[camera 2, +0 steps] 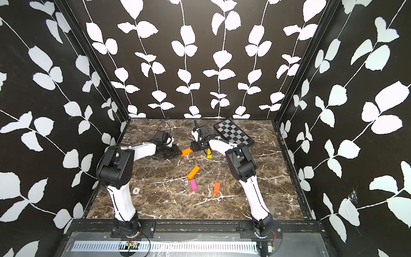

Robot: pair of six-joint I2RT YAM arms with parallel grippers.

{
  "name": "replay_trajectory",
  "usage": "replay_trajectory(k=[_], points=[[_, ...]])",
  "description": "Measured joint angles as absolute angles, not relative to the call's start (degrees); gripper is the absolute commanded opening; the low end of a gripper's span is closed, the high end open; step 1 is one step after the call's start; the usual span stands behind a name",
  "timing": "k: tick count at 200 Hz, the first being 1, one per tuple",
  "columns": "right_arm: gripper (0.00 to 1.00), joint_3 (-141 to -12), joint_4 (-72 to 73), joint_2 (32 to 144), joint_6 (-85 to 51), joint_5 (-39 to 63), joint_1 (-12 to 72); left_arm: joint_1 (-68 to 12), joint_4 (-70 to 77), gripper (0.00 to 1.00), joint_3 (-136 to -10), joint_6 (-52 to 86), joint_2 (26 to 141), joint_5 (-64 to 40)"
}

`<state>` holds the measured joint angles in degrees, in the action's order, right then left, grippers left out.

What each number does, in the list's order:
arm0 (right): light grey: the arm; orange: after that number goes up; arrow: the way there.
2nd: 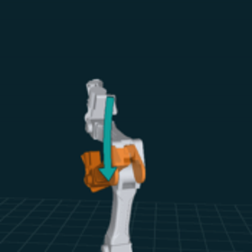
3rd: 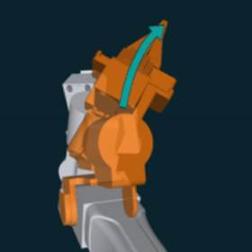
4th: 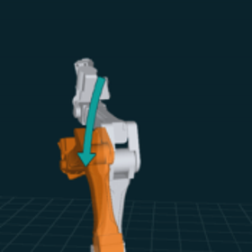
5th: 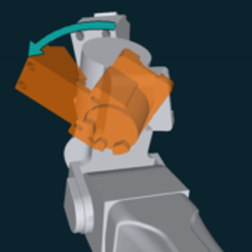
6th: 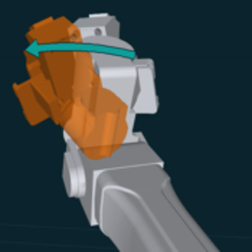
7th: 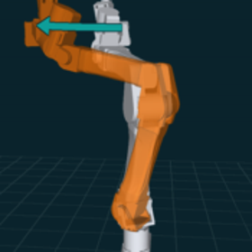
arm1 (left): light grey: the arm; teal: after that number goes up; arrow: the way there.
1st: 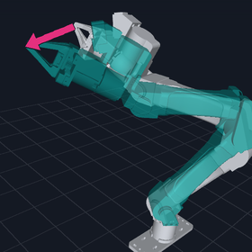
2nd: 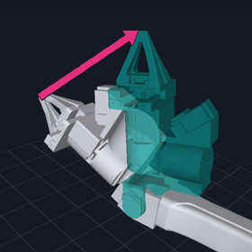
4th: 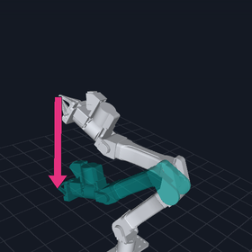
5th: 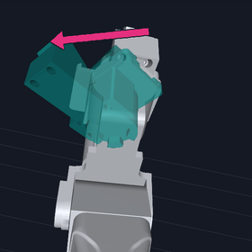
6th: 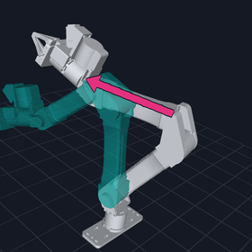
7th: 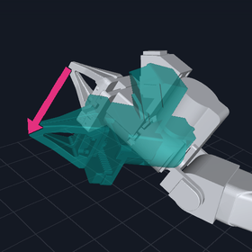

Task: Assemble the number 7 with building blocks
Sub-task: Adjust the building block at the center of the board.

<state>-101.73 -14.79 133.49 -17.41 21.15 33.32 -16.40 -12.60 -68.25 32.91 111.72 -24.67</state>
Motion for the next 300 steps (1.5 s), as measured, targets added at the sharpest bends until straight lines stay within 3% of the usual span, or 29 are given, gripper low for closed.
replay_trajectory(k=[90,121,300], points=[[0.34,-101.3,-14.4,133.9,-17.9,23.2,33.3,-16.5,-12.2,0.34,-70.1,33.2,112.8,-24.6],[0.32,-101.1,-14.2,133.9,-18.1,23.4,33.3,-16.5,-12.1,0.25,-71.9,33.3,113.5,-24.7],[0.26,-95.9,-7.4,132.2,-21.5,23.8,33.2,-16.6,-12.6,0.26,-73.6,34.7,114.7,-24.6]])
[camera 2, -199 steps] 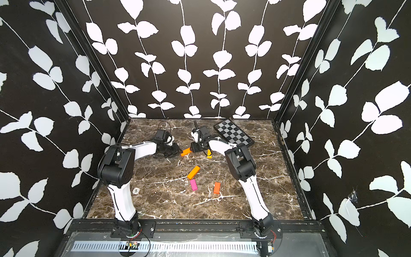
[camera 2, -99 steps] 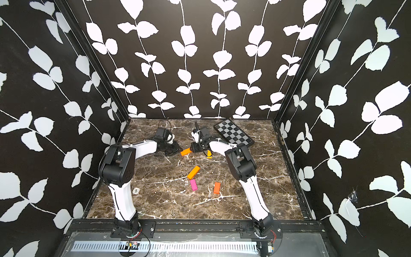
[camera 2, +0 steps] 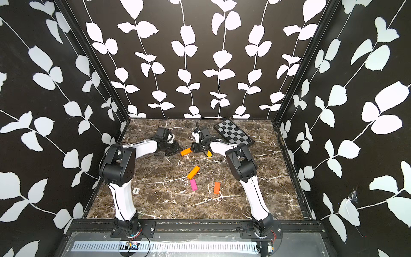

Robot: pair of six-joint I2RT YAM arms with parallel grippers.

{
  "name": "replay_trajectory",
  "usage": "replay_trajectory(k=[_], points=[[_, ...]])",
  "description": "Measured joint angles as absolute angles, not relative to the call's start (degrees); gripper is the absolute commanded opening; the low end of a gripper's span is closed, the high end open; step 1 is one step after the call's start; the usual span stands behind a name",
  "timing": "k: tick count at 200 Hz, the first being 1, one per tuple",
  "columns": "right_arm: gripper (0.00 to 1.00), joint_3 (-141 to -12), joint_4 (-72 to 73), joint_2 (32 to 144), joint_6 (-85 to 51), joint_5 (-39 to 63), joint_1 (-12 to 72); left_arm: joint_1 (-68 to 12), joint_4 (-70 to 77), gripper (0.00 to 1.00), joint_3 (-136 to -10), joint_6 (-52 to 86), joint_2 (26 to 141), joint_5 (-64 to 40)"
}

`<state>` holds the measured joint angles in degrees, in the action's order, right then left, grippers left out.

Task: Assemble the number 7 with building blocks
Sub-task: Adjust the building block at the center of the board.

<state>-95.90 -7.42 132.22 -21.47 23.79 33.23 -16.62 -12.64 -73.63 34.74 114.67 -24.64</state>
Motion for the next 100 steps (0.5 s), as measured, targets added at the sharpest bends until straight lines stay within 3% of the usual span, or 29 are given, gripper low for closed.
replay_trajectory(k=[100], points=[[0.26,-94.0,-6.8,131.0,-23.9,22.5,33.2,-16.6,-13.3,0.26,-78.8,34.9,118.2,-24.4]])
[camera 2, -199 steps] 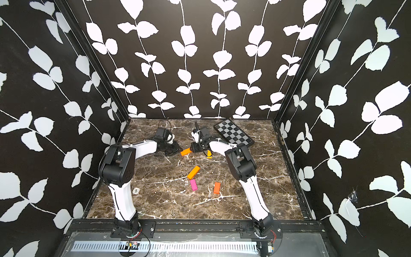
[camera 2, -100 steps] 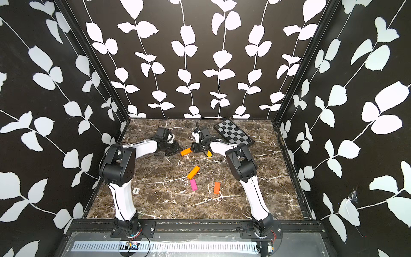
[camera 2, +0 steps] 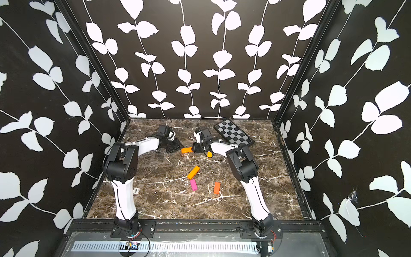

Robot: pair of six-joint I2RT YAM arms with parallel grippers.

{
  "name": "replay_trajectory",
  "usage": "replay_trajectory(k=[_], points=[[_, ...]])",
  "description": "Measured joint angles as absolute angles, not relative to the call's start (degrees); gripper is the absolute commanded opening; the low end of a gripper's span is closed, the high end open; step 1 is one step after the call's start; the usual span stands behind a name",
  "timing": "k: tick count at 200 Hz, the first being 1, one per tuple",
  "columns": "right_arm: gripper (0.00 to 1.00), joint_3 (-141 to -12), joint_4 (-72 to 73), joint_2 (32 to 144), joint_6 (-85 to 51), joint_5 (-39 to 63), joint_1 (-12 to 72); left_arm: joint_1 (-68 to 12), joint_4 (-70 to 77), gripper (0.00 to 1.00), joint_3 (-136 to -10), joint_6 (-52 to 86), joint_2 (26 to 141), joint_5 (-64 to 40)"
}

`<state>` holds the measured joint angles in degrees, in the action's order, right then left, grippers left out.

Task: Assemble the number 7 with building blocks
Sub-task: Adjust the building block at the center of the board.

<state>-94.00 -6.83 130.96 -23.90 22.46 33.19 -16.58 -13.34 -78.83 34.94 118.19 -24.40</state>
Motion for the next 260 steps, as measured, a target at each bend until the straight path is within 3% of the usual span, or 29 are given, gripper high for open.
replay_trajectory(k=[260], points=[[0.26,-97.6,-9.2,132.9,-26.6,21.4,34.8,-16.3,-13.8,0.27,-84.5,33.1,121.7,-23.1]])
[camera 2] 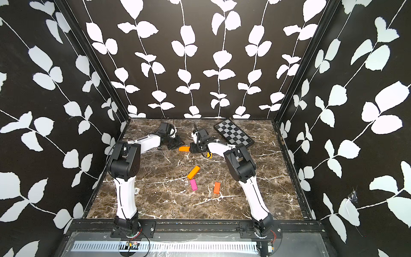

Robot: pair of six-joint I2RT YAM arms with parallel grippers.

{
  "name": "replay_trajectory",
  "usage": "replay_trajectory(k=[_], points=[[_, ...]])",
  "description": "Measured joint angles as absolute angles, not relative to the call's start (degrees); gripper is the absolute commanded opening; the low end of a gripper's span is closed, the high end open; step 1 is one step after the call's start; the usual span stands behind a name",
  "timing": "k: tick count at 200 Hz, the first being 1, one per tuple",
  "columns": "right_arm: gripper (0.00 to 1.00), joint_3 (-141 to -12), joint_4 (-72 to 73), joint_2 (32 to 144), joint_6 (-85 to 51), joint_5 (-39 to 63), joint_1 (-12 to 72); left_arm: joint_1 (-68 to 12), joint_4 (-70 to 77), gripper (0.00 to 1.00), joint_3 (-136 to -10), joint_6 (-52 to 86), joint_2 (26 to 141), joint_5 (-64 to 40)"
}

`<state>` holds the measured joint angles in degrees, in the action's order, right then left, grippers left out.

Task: Assemble the number 7 with building blocks
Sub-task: Adjust the building block at the center of the board.

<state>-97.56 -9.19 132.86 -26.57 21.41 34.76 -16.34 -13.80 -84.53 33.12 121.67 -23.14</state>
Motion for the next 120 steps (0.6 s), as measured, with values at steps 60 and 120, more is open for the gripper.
replay_trajectory(k=[60,120], points=[[0.26,-97.6,-9.2,132.9,-26.6,21.3,34.8,-16.3,-13.8,0.27,-84.5,32.9,121.7,-23.1],[0.44,-97.7,-8.4,132.9,-26.8,20.5,34.8,-16.3,-13.8,0.31,-84.5,32.4,121.7,-22.6]])
